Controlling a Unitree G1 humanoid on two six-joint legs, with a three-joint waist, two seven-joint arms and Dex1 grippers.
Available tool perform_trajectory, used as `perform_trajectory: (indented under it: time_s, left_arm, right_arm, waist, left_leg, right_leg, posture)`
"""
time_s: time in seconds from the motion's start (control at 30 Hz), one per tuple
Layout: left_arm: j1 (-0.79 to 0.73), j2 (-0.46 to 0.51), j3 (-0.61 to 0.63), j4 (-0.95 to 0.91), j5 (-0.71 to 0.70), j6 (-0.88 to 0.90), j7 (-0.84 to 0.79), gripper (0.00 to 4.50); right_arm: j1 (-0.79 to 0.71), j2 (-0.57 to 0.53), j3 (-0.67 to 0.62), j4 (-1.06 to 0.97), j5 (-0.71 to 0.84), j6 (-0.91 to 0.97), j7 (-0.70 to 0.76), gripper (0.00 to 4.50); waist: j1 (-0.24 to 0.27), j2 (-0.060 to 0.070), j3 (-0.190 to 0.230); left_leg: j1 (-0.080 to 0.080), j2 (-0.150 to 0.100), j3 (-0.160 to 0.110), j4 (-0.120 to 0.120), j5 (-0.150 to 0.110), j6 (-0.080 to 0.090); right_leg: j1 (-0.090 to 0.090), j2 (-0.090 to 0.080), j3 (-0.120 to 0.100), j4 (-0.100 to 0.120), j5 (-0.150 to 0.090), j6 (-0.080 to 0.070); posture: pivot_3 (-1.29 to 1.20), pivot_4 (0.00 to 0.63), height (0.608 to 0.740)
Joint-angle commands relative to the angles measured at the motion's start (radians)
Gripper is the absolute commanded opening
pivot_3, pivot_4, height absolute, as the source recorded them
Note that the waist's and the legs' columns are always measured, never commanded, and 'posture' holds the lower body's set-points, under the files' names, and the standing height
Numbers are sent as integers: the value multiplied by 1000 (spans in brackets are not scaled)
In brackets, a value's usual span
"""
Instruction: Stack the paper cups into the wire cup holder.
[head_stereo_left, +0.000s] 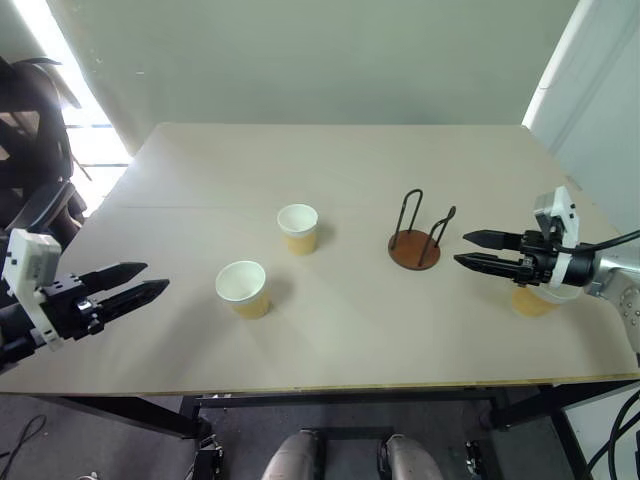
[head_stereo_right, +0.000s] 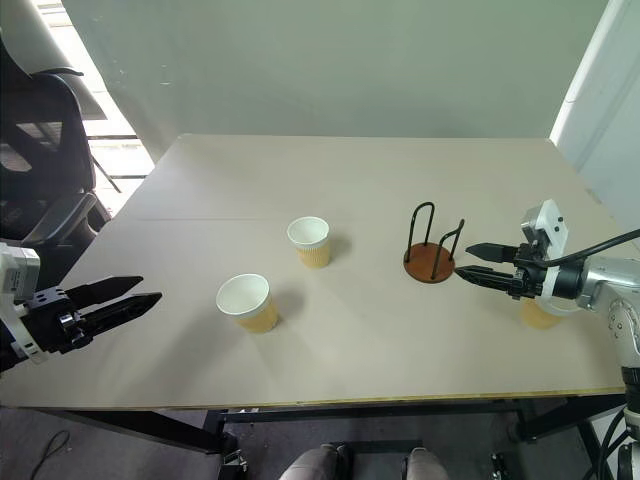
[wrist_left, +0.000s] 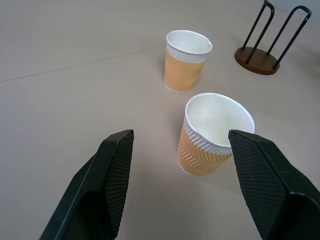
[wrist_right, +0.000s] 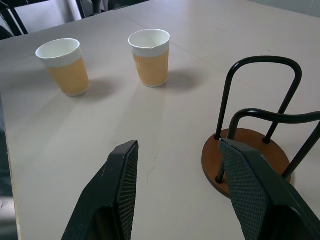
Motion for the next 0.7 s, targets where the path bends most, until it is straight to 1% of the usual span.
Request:
perform_trajectory:
  time_s: [0.03,0.37,0.5,0.57,0.7]
  left_arm:
    - [0,23,36,-17,2,-12,-9,3233]
    - [10,64,35,-23,10,-4,-54,3233]
    - [10,86,16,-7,29,-15,-79,3233]
    - [-11,94,-3,13,34,-23,-86,3233]
    - [-101,115,-59,44,26,-30,-106,3233]
  right_arm:
    - [-8,-13,-9,-26,6,-12,6,2583]
    - [-7,-11,-17,-40,18,-2,4,2583]
    - [13,-11,-32,-68,31,9,-4,2583]
    - [35,-10,-44,-94,44,22,-17,2583]
    - [95,5,-64,-164,75,52,-54,2583]
  waist:
    - [0,0,0]
    - [0,0,0]
    - [0,0,0]
    - [0,0,0]
    - [4,0,0]
  left_leg:
    - [0,0,0,0,0,0]
    - [0,0,0,0,0,0]
    - [0,0,0,0,0,0]
    - [-1,0,0,-1,0,0]
    - [-1,0,0,-1,0,0]
  right_leg:
    - [0,0,0,0,0,0]
    - [0,0,0,0,0,0]
    - [0,0,0,-1,0,0]
    - [0,0,0,-1,0,0]
    - [0,0,0,-2,0,0]
  posture:
    - [0,150,740]
    - [0,150,740]
    - [0,150,740]
    - [0,150,740]
    - [0,150,740]
